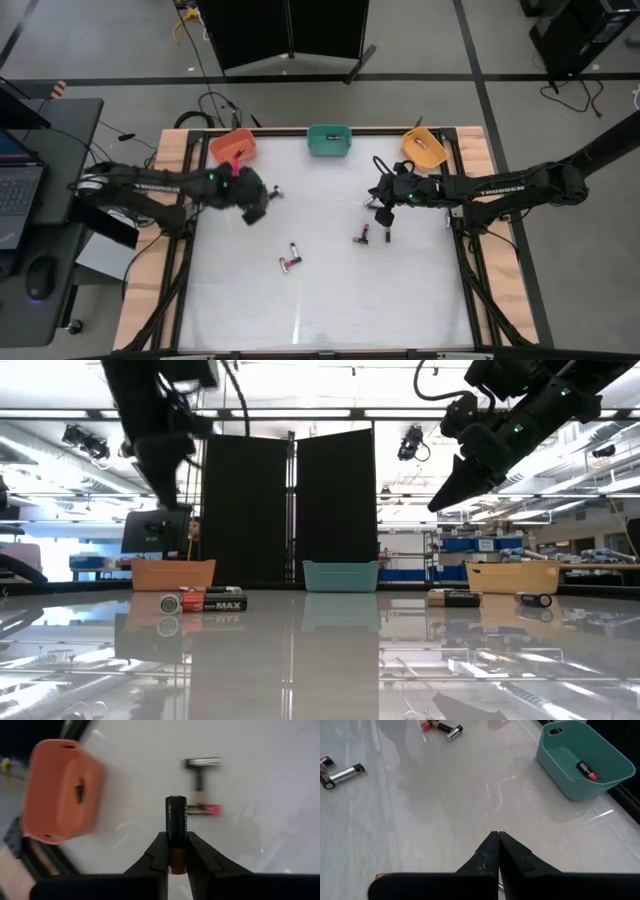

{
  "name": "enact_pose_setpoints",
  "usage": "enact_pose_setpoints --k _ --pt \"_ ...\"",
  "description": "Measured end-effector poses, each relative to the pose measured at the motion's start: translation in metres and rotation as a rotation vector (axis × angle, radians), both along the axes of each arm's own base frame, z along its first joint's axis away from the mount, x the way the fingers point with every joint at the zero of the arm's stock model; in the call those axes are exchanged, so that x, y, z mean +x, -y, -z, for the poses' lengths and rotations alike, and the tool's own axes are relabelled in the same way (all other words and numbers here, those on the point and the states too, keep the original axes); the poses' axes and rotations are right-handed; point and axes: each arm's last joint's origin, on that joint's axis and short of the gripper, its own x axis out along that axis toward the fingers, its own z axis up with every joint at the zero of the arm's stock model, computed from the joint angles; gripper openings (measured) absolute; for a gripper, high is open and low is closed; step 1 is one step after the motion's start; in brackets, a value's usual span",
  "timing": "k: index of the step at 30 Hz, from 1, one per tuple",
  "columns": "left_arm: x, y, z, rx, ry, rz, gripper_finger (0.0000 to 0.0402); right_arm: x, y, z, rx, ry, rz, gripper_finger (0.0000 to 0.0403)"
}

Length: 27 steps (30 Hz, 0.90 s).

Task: Sort batteries
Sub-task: Put the brown battery into the orange bin

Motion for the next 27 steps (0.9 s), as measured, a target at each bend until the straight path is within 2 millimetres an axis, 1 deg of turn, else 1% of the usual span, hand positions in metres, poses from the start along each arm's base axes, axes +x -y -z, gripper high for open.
enact_pose_setpoints --k 3,5,7,9,11,13,17,22,27 --pt "-0.009 -0.031 0.008 0.020 -0.052 -0.060 0.0044 0.001 0.000 0.000 -0.001 0.006 0.000 0.0012" --pt "-0.012 -0.053 0.013 0.043 -0.048 -0.101 0.0044 0.001 0.000 0.000 0.000 0.006 0.000 0.0012" --pt "-0.020 -0.075 0.019 0.045 -0.080 -0.138 0.0044 0.001 0.000 0.000 0.000 0.006 0.000 0.0012" --pt "-0.025 -0.096 0.023 0.045 -0.065 -0.168 0.0044 0.001 0.000 0.000 0.000 0.004 0.000 0.0012" --pt "-0.033 -0.113 0.026 0.042 -0.065 -0.174 0.0044 0.001 0.000 0.000 0.003 0.007 0.003 0.0012" --pt "-0.038 -0.130 0.028 0.025 -0.024 -0.187 0.0044 0.001 0.000 0.000 0.004 0.007 0.004 0.0012" --pt "-0.046 -0.156 0.035 -0.006 0.020 -0.192 0.0044 0.001 0.000 0.000 0.004 0.010 0.004 0.0012" --pt "-0.054 -0.181 0.053 -0.043 0.000 -0.236 0.0044 0.001 0.000 0.000 0.004 0.011 0.004 0.0012" --pt "-0.058 -0.196 0.073 -0.093 -0.037 -0.260 0.0044 0.001 0.000 0.000 0.004 0.011 0.004 0.0012"
